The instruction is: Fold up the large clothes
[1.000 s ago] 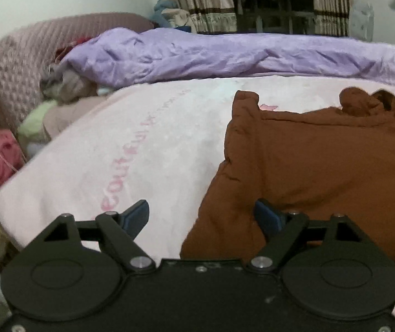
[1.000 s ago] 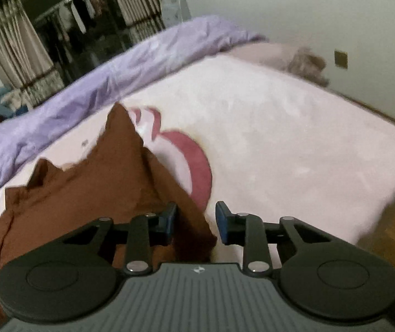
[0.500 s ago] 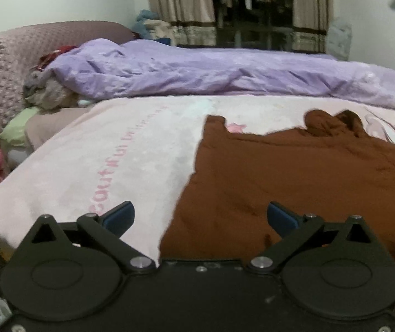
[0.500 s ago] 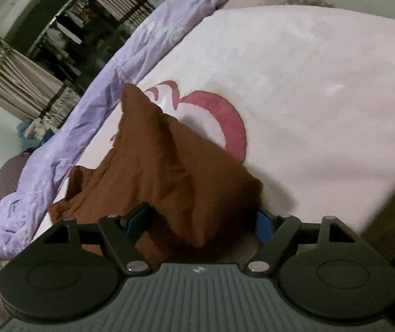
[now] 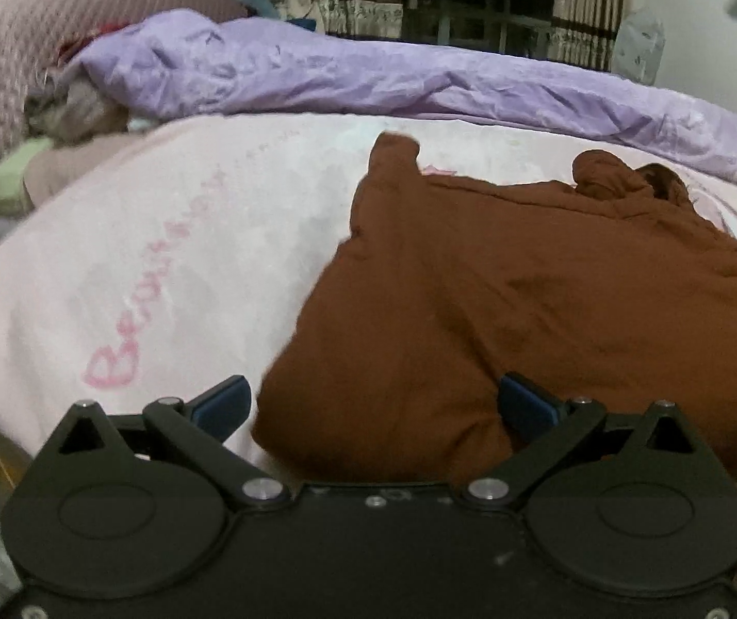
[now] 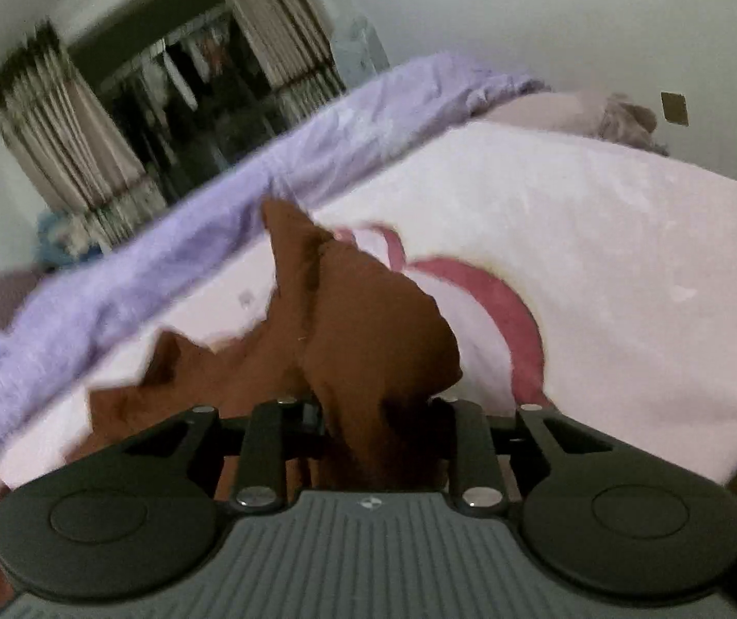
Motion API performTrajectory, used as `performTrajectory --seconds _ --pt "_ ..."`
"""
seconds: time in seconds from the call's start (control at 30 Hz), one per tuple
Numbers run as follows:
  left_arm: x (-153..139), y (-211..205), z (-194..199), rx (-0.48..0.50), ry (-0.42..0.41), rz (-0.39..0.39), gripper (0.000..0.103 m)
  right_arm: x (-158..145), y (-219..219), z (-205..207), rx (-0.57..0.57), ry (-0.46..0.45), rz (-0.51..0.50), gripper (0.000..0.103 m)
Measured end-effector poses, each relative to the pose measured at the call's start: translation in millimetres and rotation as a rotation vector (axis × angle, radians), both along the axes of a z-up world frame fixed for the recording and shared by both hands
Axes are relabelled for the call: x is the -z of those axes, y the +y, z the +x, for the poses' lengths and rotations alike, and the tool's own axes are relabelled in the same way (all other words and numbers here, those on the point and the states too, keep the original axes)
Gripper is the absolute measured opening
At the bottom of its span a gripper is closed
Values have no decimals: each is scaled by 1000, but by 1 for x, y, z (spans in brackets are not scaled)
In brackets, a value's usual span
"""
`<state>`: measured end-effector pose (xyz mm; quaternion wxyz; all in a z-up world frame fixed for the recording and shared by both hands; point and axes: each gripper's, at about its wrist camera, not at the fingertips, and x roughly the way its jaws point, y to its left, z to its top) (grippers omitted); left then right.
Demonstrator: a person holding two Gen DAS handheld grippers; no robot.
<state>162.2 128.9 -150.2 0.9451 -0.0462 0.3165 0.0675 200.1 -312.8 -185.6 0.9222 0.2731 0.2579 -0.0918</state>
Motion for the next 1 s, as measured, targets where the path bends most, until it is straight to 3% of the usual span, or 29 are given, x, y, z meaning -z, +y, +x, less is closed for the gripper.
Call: performTrajectory --seconds 0.03,0.07,0.13,0.2,0.23,0.33,0.43,0.6,0.73,0.83,1.0 --pt "2 2 0 -1 -1 -15 103 10 -5 8 -19 56 9 37" --pt "2 3 -1 4 -3 -24 103 21 -14 10 -30 71 38 52" --pt "2 5 0 16 -5 -32 103 30 -37 5 -27 15 188 52" --pt "1 6 2 26 -2 -38 103 31 -51 5 -2 5 308 35" --pt "1 6 3 28 0 -36 103 23 -46 4 3 -10 280 29" --pt "-3 7 4 36 3 -30 103 -15 -5 2 27 -54 56 26" --pt "-5 11 5 61 8 -24 103 -67 38 -8 66 -190 -43 26" --pt "-12 21 6 56 21 -51 103 -146 130 4 -148 -387 -89 24" --pt "-17 30 7 32 18 -16 103 -178 226 12 -337 -459 -181 22" --pt "-15 34 5 21 22 -16 103 -168 283 16 -480 -433 -158 22" --pt "-3 41 -1 14 20 -59 103 -94 332 36 -578 -245 -138 21"
